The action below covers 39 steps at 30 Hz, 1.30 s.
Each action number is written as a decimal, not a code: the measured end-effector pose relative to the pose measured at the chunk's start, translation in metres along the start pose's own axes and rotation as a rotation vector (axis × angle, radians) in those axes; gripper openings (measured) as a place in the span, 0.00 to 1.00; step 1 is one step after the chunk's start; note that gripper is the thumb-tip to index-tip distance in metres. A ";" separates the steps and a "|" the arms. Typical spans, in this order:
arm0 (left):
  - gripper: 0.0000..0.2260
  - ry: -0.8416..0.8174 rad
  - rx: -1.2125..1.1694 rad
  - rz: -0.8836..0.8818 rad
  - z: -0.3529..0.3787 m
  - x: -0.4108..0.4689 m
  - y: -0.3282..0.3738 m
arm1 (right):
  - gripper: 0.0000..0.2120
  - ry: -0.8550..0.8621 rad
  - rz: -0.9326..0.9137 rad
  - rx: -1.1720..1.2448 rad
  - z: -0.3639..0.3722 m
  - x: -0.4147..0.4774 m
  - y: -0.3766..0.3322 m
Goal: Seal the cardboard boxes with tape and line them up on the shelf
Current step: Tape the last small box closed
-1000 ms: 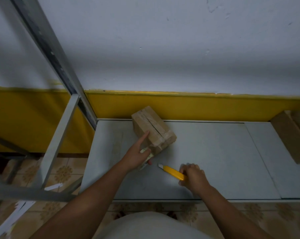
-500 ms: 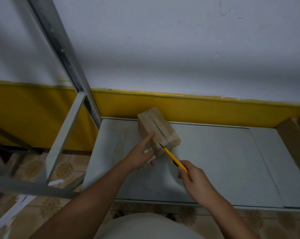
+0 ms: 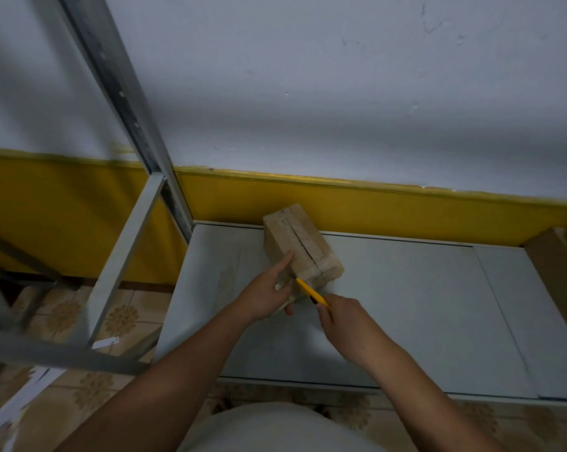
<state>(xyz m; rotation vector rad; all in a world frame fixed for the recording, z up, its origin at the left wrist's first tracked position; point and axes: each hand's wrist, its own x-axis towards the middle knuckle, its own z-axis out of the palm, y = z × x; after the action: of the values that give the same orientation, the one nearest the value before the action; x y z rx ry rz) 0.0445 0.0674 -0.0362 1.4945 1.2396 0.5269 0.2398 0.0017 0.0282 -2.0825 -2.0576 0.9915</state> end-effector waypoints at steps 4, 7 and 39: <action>0.33 0.002 0.032 -0.003 0.000 0.003 -0.004 | 0.16 -0.034 0.015 -0.025 -0.010 0.005 -0.015; 0.33 0.005 0.057 -0.023 -0.001 0.006 -0.007 | 0.17 -0.047 0.009 -0.031 -0.017 0.004 -0.023; 0.35 -0.029 0.303 -0.049 -0.006 -0.001 0.006 | 0.10 -0.174 0.050 -0.121 -0.024 0.003 -0.051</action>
<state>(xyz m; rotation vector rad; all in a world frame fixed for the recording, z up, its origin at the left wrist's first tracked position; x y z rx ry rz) 0.0415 0.0704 -0.0287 1.7109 1.3745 0.2915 0.2057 0.0190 0.0695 -2.1871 -2.2097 1.1196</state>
